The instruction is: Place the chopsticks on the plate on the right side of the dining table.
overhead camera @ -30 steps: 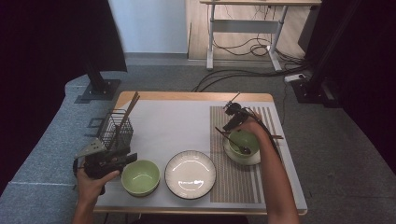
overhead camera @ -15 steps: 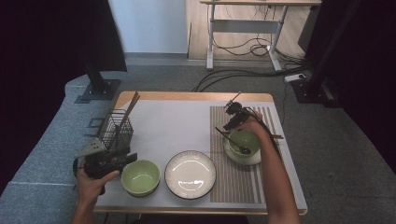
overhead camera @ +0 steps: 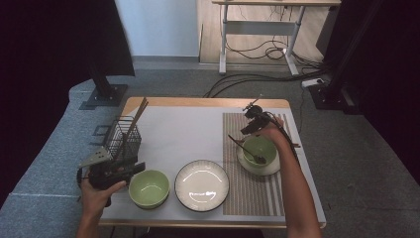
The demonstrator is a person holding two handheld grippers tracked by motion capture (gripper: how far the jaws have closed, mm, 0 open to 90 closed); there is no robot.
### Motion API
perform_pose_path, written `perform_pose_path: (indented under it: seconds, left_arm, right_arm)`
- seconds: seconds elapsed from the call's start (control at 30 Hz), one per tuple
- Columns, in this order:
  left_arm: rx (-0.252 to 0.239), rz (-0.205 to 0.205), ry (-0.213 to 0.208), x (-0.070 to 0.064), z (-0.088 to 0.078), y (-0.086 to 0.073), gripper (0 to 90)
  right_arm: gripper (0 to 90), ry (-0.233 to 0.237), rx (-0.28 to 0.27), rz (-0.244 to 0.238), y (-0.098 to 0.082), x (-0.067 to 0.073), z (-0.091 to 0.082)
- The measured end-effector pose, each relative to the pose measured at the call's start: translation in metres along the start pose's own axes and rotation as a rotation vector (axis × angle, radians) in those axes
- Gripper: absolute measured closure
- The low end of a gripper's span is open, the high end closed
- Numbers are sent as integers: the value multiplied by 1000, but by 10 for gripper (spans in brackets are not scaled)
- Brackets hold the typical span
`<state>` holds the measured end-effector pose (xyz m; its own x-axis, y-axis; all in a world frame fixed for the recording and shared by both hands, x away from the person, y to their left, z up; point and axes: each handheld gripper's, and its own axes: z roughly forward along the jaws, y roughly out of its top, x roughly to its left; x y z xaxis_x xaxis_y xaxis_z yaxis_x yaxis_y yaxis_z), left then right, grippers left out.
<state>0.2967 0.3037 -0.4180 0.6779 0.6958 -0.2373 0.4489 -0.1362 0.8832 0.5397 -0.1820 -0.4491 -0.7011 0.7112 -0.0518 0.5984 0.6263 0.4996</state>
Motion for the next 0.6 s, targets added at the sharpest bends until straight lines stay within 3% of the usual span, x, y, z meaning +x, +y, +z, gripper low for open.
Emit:
perform_pose_path:
  seconds: [0.6]
  left_arm:
    - [3, 0, -16, 1, 4, 2, 495]
  right_arm:
    - [451, -33, -85, 109, -30, -16, -32]
